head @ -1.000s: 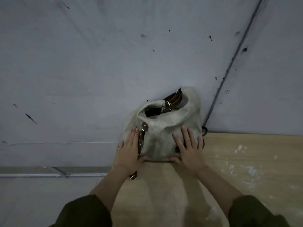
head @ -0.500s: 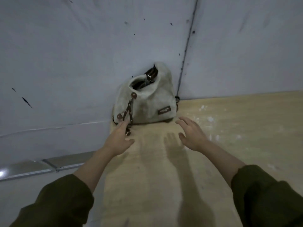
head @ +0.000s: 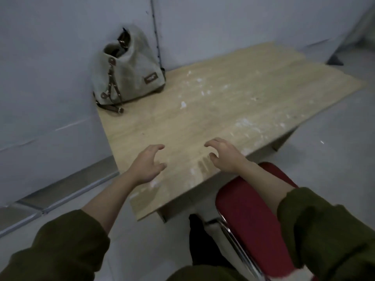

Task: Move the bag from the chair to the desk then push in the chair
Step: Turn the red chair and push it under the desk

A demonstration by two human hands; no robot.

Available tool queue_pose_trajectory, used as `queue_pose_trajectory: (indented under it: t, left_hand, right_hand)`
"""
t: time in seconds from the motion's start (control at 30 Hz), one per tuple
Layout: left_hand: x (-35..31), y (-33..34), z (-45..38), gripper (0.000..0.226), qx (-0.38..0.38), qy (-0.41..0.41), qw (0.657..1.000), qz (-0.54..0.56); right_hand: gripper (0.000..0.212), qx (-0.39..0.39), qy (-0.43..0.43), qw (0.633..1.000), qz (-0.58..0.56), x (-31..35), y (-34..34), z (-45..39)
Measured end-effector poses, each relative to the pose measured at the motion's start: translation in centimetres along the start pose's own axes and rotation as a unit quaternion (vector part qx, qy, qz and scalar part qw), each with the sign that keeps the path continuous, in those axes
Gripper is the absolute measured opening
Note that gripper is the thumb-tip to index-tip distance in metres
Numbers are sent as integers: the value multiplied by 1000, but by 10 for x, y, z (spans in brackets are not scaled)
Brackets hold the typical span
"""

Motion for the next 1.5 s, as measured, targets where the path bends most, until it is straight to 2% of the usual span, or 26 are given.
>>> queue_pose_trajectory:
  t: [0.13, 0.3, 0.53, 0.77, 0.97, 1.13, 1.27, 1.5]
  left_hand:
    - [-40, 44, 34, 52, 50, 48, 998, -7]
    - [-108, 95, 63, 52, 110, 111, 988, -12]
    - [-233, 155, 110, 50, 147, 212, 966, -6]
    - [-351, 219, 184, 43, 145, 266, 952, 50]
    - [-441, 267, 233, 35, 173, 263, 936, 155]
    - [-491, 302, 246, 37, 234, 246, 923, 183]
    - [-513, 315, 237, 37, 233, 242, 925, 180]
    - [-534, 332, 209, 38, 216, 241, 932, 163]
  right_hand:
    - [32, -12, 51, 998, -25, -18, -4, 82]
    - [30, -69, 116, 991, -23, -50, -30, 177]
    - [26, -132, 161, 978, -10, -90, -92, 300]
    - [24, -186, 156, 970, -4, -119, -160, 427]
    - [26, -236, 168, 957, 35, -163, -202, 520]
    - [29, -220, 174, 959, 34, -201, -207, 554]
    - [35, -193, 156, 968, 46, -226, -211, 550]
    - [42, -126, 67, 986, 85, -256, -228, 513]
Point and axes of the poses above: each hand's wrist, its own z-axis away from the middle knuckle, its own y-axis out of the palm, x = y × z, the point moved 9 cm from there along -z, towards the middle knuckle, and after that the axes turned 3 degrees about -y, right-handed, at the moved point
